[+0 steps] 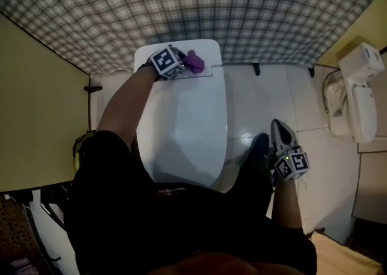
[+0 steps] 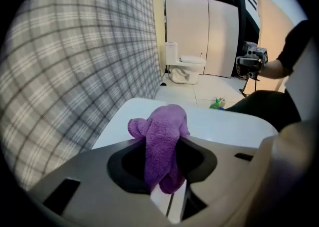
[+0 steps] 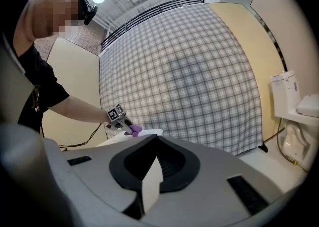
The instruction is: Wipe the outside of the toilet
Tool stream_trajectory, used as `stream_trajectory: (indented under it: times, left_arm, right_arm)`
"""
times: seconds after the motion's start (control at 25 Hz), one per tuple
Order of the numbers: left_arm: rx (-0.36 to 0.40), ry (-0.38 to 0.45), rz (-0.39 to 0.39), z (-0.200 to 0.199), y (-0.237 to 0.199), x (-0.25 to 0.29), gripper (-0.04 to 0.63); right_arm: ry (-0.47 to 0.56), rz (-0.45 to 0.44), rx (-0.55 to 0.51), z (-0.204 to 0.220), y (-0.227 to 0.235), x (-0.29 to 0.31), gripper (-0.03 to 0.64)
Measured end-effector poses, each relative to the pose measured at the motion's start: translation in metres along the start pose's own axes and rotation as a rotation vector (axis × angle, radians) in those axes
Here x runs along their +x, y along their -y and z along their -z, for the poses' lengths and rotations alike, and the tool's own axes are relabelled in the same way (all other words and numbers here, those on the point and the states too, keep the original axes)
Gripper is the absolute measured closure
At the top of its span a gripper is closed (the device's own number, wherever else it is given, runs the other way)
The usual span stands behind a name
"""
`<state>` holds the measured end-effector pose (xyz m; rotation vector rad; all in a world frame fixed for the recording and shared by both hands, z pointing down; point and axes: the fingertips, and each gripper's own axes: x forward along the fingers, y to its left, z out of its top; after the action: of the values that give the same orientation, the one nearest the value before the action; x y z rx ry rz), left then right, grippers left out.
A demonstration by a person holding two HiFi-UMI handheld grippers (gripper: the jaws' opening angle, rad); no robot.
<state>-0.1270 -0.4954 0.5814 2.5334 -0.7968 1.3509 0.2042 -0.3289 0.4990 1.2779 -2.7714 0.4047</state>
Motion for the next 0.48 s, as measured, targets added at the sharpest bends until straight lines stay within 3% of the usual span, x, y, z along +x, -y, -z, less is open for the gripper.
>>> stream_trajectory:
  times: [0.28, 0.4, 0.48]
  left_arm:
    - [-0.082, -0.097, -0.030, 0.206, -0.009, -0.107, 0.462]
    - [-0.123, -0.097, -0.047, 0.258, -0.012, -0.119, 0.462]
    - [-0.119, -0.077, -0.044, 0.264, -0.012, -0.117, 0.462]
  right_arm:
    - [-0.043, -0.071, -0.057, -0.008, -0.072, 0.052, 0.614]
    - [-0.059, -0.077, -0.057, -0.007, -0.088, 0.072, 0.614]
    - [-0.064, -0.061, -0.037, -0.006, -0.090, 0.081, 0.614]
